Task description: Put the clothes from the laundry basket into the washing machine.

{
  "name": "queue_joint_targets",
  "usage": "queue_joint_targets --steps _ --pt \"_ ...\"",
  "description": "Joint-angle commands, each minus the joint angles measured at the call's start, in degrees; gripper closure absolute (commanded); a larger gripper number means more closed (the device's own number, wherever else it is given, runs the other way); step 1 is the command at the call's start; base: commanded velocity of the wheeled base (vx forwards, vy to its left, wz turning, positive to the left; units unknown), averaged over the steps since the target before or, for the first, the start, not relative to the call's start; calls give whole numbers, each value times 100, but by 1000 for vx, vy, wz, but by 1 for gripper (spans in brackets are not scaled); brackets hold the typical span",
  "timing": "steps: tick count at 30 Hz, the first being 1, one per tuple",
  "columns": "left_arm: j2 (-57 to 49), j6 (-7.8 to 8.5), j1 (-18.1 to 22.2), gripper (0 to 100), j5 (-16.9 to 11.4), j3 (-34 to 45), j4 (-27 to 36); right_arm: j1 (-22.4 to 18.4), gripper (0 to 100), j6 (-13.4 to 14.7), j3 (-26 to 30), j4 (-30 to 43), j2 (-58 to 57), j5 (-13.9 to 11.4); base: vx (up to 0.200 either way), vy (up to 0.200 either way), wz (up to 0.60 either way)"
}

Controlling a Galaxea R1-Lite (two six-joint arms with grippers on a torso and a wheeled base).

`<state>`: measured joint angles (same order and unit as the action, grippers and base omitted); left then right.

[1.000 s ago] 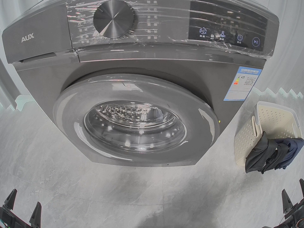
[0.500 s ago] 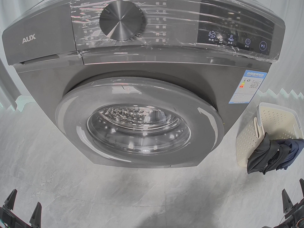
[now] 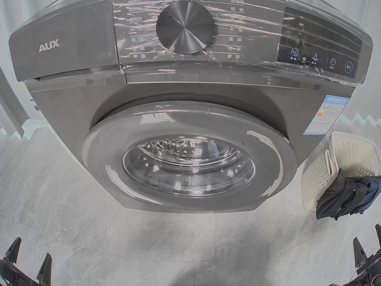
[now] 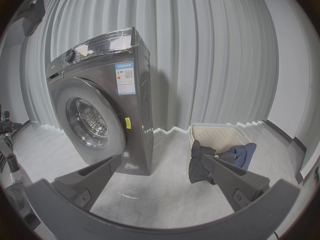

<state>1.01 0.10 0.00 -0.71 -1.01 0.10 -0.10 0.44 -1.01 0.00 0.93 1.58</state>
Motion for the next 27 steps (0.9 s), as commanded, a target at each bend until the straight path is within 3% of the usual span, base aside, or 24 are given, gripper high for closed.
queue_joint_targets --steps 1,5,18,21,24,25,27 --pt "-66 8 0 0 0 92 -1 1 0 0 101 -9 -31 0 200 0 0" --pt "-66 17 0 0 -8 101 -1 1 0 0 101 0 -31 0 200 0 0" --pt "-66 34 0 0 -17 101 -1 -17 0 -79 101 0 -31 0 0 0 0" --pt "-66 34 0 0 -17 101 -1 -17 0 -193 84 -123 -40 -185 0 0 0" --pt "-66 34 0 0 -8 101 -1 10 0 -246 -426 -492 -93 -405 0 0 0" --pt "-66 34 9 0 -17 101 -1 1 0 -237 -1006 -606 101 -501 0 0 0" --pt "-66 34 0 0 -17 101 -1 36 0 -228 -1393 -483 610 -633 0 0 0"
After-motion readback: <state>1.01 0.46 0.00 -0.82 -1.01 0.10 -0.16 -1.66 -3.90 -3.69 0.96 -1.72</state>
